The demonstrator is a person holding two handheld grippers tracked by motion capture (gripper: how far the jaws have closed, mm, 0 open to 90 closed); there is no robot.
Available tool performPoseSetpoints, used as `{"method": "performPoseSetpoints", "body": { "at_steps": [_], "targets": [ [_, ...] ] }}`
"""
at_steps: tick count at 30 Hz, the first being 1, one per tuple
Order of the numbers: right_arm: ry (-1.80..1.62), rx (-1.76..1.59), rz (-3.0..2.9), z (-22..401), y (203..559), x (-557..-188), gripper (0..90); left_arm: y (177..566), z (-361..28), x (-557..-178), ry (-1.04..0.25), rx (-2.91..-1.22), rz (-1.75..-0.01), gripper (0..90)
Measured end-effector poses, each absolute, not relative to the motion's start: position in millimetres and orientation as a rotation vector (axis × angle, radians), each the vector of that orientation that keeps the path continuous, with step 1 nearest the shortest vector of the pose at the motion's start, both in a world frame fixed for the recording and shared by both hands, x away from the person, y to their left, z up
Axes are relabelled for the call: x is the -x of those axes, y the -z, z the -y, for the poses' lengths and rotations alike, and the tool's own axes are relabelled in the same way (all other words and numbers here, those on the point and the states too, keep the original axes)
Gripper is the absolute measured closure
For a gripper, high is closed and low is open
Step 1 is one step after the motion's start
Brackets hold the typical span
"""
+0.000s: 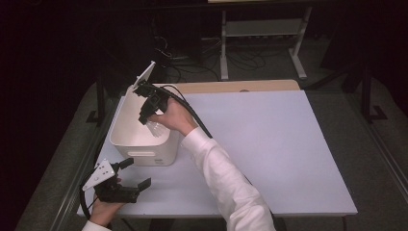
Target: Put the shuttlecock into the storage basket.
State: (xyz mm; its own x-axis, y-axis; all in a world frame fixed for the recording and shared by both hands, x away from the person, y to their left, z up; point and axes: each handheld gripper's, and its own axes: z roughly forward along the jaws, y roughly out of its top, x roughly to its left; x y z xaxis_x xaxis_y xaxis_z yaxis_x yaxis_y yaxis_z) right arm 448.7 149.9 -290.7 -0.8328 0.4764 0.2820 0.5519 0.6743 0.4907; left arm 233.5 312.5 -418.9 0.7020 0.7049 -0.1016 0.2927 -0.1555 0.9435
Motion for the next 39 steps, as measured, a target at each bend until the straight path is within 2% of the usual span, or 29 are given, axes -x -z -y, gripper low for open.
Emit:
{"method": "performPoseSetpoints", "body": {
  "at_steps": [10,11,17,24,39],
  "targets": [
    [0.864,0.856,2.732,-153,298,-451,62.7,419,-313,-233,-0.440,-1.747,-0.794,0.0],
    [0.867,0.864,2.722,-153,298,-451,59.6,419,-313,-234,-0.440,-1.748,-0.793,0.0],
    [0.892,0.895,2.700,-149,295,-451,26.6,419,-312,-234,-0.433,-1.751,-0.794,0.0],
    [0.935,0.942,2.826,-145,289,-447,0.0,419,-311,-234,-0.432,-1.762,-0.786,0.0],
    [1.023,1.046,2.821,-109,283,-443,0.0,420,-310,-235,-0.429,-1.759,-0.785,0.0]
  ]
}}
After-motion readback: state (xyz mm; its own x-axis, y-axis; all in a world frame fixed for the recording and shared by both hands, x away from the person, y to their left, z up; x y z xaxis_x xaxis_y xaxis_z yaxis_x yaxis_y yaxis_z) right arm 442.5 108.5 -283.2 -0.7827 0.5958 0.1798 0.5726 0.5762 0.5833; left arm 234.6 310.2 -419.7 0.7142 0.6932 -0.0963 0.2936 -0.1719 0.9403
